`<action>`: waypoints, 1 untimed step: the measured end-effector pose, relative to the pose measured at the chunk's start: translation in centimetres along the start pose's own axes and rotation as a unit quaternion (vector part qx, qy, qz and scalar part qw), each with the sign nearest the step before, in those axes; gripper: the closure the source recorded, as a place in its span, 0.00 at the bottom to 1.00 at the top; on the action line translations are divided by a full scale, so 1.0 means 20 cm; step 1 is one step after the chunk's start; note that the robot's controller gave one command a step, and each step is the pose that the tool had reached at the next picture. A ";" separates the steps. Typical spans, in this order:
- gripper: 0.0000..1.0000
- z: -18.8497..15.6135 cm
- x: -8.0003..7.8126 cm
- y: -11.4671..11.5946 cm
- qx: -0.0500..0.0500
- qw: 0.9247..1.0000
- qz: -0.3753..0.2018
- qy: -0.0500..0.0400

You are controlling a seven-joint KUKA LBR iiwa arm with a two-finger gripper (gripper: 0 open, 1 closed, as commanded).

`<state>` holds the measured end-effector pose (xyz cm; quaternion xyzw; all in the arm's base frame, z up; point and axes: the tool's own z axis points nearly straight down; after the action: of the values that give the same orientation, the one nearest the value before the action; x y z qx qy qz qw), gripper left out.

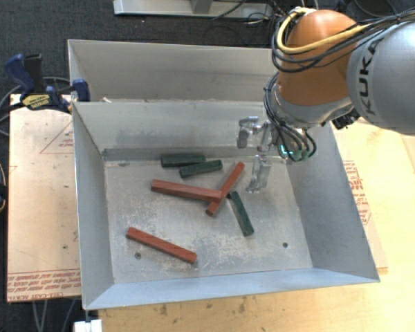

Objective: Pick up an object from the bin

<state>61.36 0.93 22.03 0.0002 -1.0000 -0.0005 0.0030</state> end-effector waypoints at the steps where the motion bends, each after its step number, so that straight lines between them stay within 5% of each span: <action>1: 0.00 0.77 -0.02 -0.08 -0.001 0.998 0.062 -0.003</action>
Offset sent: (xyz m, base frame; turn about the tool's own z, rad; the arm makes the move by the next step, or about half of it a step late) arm 0.0034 -0.0175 -0.1503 0.1246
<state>61.67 -0.73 6.69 -0.0616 -0.9981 -0.0009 0.0004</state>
